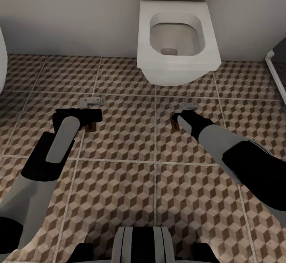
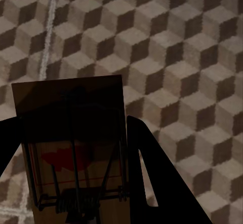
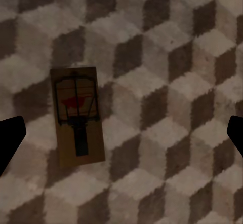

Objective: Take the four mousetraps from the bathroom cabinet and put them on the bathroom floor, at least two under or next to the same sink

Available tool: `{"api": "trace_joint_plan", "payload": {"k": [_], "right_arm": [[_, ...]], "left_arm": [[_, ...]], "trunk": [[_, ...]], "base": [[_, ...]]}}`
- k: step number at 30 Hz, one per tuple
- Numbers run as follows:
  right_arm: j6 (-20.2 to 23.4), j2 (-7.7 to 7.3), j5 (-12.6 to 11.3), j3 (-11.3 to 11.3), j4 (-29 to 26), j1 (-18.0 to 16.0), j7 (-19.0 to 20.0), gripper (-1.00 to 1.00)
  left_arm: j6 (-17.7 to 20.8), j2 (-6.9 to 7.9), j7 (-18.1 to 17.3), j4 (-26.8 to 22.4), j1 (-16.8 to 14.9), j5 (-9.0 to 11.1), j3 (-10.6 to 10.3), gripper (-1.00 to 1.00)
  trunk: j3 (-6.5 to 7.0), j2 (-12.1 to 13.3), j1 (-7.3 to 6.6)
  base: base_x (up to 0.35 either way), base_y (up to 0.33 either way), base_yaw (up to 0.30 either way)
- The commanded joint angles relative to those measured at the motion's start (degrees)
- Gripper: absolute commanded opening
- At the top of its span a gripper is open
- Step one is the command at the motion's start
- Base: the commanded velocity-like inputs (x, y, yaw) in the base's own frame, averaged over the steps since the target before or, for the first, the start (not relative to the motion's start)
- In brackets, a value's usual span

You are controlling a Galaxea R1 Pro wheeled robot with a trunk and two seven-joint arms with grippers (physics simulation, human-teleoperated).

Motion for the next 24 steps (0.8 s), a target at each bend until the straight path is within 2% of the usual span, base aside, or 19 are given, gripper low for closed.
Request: {"api": "trace_joint_plan", "payload": {"k": [1, 24], "right_arm": [[0.3, -0.02, -0.4, 0.5, -0.1, 0.0, -0.3, 1.0], [0.4, -0.37, -0.3, 0.5, -0.1, -0.1, -0.3, 1.0]], "left_arm": [[0.2, 0.04, 0.6, 0.0, -0.1, 0.3, -0.1, -1.0], [0.2, 0.02, 0.7, 0.0, -0.1, 0.3, -0.1, -1.0]], "trunk": [[-0.03, 0.0, -0.01], [-0.03, 0.0, -0.01]], "base": [[0.0, -0.04, 0.0], [0.0, -0.026, 0.0]]}}
